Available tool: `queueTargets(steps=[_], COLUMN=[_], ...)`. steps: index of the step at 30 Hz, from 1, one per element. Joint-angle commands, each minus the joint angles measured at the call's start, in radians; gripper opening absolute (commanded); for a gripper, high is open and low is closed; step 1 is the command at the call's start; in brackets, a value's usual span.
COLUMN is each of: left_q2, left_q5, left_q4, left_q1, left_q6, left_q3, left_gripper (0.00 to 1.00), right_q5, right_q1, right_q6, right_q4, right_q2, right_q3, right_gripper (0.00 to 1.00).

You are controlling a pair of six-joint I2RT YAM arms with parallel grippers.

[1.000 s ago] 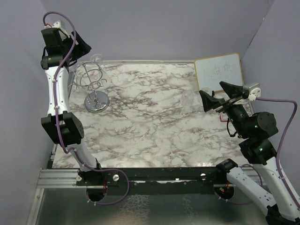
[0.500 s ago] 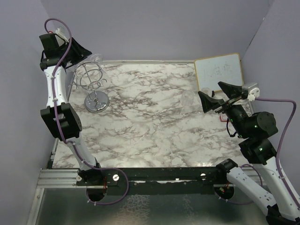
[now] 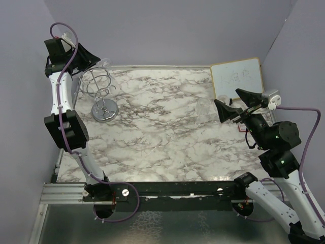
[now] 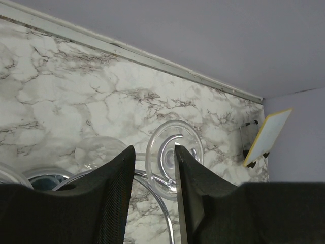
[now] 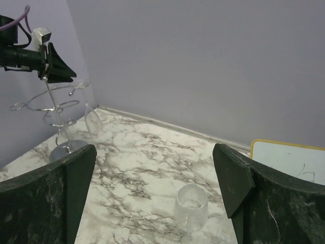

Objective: Take the wine glass off the wine glass rack

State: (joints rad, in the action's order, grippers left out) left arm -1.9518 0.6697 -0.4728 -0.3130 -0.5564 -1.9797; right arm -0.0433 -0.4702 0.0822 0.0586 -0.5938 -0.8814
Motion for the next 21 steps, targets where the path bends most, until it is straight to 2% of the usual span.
queueTargets(steps=[1,21], left_q2=[-0.019,-0.016], left_q5=[0.031,0.087], left_q4=[0.002,0.007], left_q1=[-0.002,0.000], left_q6=[-0.005,-0.005], left_q3=[-0.006,0.030], left_gripper=[0.39,0.32], right_q5=[-0.024,-0.032], right_q1=[-0.005,-0.005], right_q6=[0.001,0.007], right_q4=[-0.027,-0.029], right_q2=[0.003,-0.009], right_q3=[-0.001,-0.004], right_gripper=[1.00,1.00])
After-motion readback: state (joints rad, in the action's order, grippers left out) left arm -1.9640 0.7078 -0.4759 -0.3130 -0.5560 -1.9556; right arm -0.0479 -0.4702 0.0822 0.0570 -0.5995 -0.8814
